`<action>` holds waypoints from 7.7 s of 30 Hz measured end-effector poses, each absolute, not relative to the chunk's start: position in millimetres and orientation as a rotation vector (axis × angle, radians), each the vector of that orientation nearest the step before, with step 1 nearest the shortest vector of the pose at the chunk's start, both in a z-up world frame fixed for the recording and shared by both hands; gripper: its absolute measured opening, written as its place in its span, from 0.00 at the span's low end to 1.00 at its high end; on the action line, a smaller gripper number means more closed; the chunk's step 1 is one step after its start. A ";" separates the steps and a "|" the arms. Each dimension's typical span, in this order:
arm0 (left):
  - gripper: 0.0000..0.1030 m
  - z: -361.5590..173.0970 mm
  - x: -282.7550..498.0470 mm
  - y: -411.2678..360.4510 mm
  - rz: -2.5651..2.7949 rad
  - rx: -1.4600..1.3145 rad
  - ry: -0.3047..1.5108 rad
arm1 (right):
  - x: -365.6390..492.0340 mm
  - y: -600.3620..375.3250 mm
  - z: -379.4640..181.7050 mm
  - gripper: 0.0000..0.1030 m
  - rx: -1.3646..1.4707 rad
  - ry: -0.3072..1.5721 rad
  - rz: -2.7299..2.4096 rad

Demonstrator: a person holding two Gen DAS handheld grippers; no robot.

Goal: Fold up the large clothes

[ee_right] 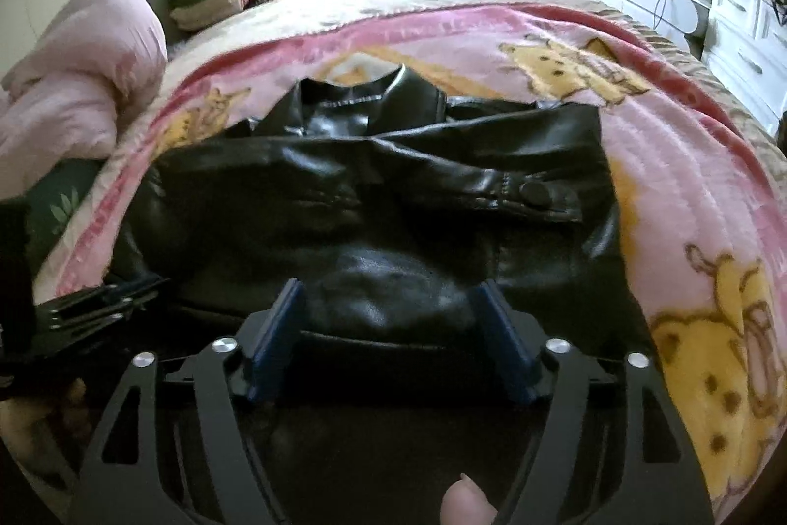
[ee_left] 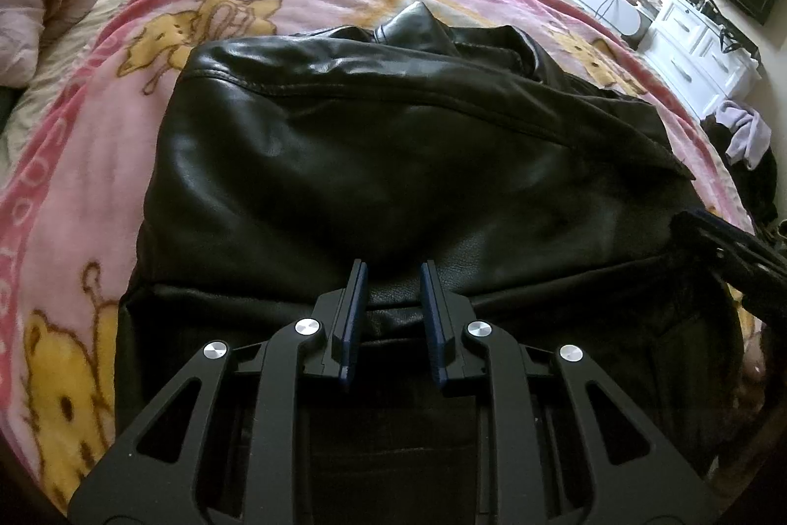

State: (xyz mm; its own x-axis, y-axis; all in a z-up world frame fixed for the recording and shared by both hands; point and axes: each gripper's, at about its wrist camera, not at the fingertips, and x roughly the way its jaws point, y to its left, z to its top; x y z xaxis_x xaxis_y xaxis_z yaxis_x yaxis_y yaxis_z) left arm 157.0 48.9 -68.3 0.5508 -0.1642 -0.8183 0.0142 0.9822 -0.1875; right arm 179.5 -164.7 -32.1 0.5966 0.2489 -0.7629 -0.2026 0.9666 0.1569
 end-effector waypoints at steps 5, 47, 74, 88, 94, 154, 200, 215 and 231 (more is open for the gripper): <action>0.15 -66.4 157.5 50.0 -0.105 -0.176 0.981 | 168.9 -172.3 -27.2 0.80 0.065 0.891 0.257; 0.91 21.5 76.8 36.3 -0.054 -0.156 0.828 | 90.6 -188.3 50.6 0.96 0.084 0.721 0.298; 0.91 -10.7 22.1 53.5 0.047 -0.090 0.904 | 29.3 -218.7 35.2 0.96 0.075 0.764 0.309; 0.91 -43.3 -8.4 83.2 0.111 -0.106 0.996 | 6.6 -246.9 -15.9 0.96 0.014 0.907 0.248; 0.91 -57.1 -29.5 108.4 0.088 -0.181 1.039 | -0.4 -263.0 -20.2 0.96 0.029 0.927 0.231; 0.07 53.4 -1.0 136.4 -0.144 -0.547 0.678 | 65.3 -313.4 69.4 0.13 0.523 0.632 0.536; 0.21 16.7 193.0 153.7 -0.041 -0.559 0.856 | 263.8 -291.3 4.4 0.21 0.564 0.867 0.300; 0.35 30.0 175.3 163.6 -0.010 -0.510 0.703 | 254.7 -291.0 13.2 0.51 0.516 0.753 0.318; 0.25 -36.8 220.5 143.7 0.061 -0.212 0.897 | 297.9 -257.3 -34.0 0.55 0.032 0.865 0.167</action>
